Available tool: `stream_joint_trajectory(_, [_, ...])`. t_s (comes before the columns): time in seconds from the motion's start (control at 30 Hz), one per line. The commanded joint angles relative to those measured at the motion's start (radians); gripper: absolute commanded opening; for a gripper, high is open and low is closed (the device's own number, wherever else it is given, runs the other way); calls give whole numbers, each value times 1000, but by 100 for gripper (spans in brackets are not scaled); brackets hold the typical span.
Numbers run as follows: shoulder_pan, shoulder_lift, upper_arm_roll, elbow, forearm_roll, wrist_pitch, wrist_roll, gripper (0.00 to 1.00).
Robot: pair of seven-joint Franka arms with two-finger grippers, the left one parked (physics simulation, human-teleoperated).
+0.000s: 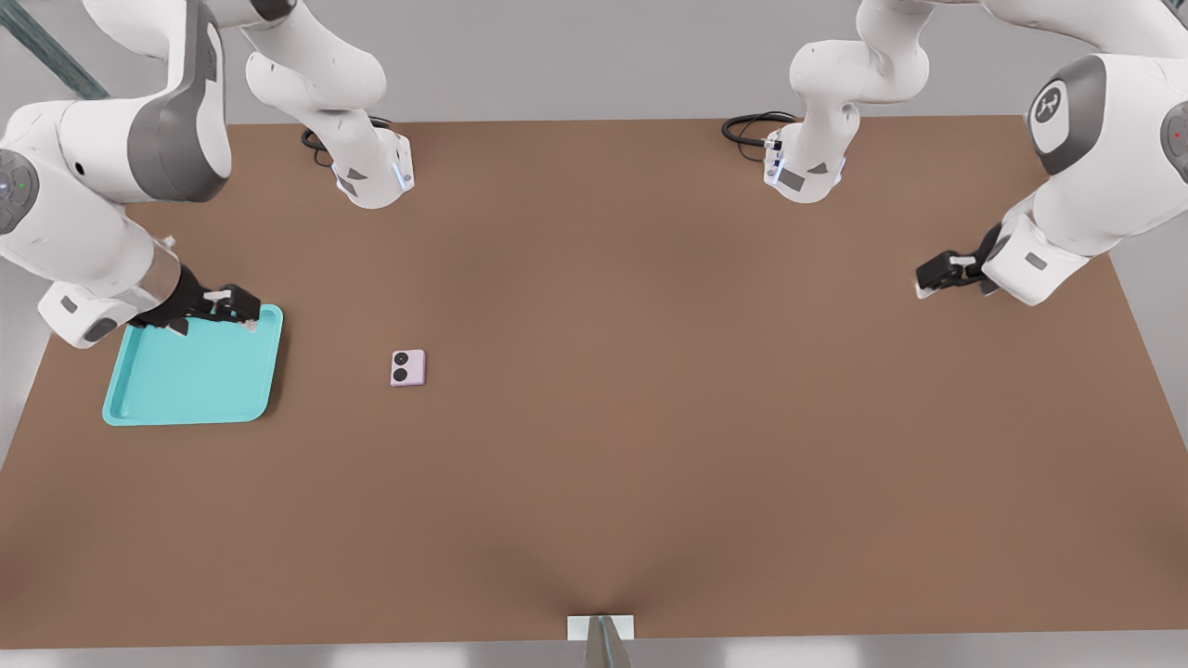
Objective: Keep left arm still and place phone on the tray with right arm
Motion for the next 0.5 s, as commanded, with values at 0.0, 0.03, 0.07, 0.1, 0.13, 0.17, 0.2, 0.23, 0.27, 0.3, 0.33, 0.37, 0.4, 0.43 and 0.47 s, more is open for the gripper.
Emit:
stream_joint_trajectory(0.0, [-15,3,-1,0,3,48,54,100])
stream_joint_trajectory(0.03, [-12,3,1,0,0,48,54,100])
stream_joint_trajectory(0.07, [-6,17,2,0,-3,47,56,100])
stream_joint_trajectory(0.1, [2,38,10,-3,-4,65,57,100])
stream_joint_trajectory(0.13, [46,77,25,-5,-5,97,89,100])
stream_joint_trajectory(0.17, [117,127,25,-6,1,120,212,100])
stream_joint_trajectory(0.2, [172,157,27,-12,0,157,293,100])
stream_joint_trajectory(0.23, [211,183,27,-31,0,197,361,100])
stream_joint_trajectory(0.27, [249,207,27,-69,0,245,462,100])
stream_joint_trajectory(0.3, [292,212,27,-120,0,297,546,100])
stream_joint_trajectory(0.33, [295,207,34,-179,-2,351,587,100])
stream_joint_trajectory(0.37, [271,200,57,-245,0,406,588,100])
stream_joint_trajectory(0.4, [263,175,59,-331,1,473,588,100])
stream_joint_trajectory(0.43, [235,143,77,-432,1,559,588,100])
stream_joint_trajectory(0.47, [196,143,99,-465,19,588,593,100])
